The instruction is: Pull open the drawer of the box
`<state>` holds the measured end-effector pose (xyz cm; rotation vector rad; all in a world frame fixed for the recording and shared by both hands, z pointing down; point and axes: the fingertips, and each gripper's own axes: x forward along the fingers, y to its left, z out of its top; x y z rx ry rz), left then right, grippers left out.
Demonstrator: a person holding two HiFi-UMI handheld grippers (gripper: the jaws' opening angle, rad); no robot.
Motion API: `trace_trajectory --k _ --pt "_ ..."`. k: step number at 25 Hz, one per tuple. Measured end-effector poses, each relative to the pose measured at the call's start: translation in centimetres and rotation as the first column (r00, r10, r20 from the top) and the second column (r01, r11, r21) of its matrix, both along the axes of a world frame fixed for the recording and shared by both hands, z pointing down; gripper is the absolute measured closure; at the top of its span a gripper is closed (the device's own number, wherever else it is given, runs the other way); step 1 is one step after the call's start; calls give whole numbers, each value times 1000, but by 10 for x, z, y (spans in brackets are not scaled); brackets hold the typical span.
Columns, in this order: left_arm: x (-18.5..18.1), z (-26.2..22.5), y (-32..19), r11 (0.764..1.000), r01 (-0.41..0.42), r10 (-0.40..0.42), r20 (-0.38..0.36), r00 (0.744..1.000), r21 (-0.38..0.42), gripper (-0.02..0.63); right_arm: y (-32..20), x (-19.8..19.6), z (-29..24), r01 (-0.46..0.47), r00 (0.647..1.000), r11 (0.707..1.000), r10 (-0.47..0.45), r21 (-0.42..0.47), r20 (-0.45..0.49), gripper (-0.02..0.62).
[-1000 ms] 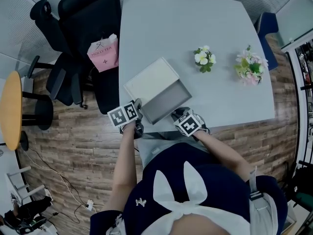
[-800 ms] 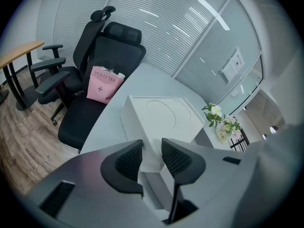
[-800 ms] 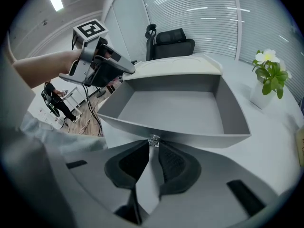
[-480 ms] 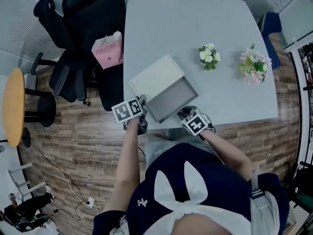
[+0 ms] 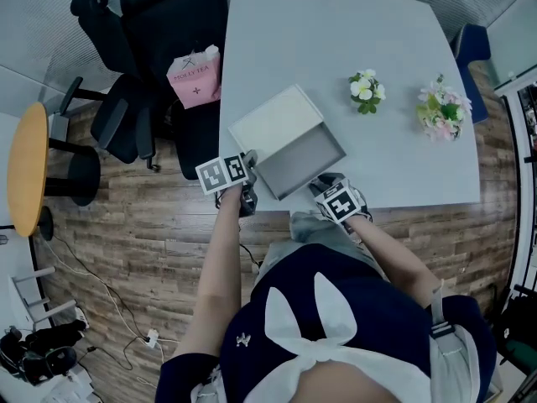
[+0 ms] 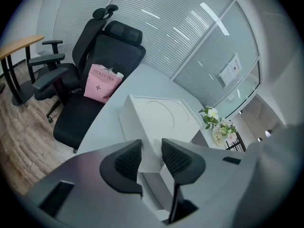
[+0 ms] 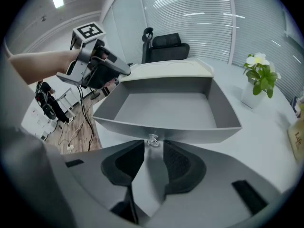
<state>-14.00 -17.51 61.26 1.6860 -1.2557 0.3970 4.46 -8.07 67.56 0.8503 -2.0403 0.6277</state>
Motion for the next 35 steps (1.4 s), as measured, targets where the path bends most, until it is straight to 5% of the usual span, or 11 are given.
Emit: trace_trajectory --k 8,16,22,35 --pt "-3 -13 4 996 78 -75 -70 995 44 465 -2 7 -42 -123 988 991 118 46 103 474" --pt "21 -74 37 967 61 -28 -134 991 248 485 -9 7 -98 -172 971 975 142 143 195 551" --pt "36 -112 73 921 19 1 -51 999 389 560 -3 2 -135 -187 961 953 127 239 245 589" --pt "67 -160 124 828 -72 11 112 994 556 571 34 -20 -191 -141 946 923 19 357 324 593"
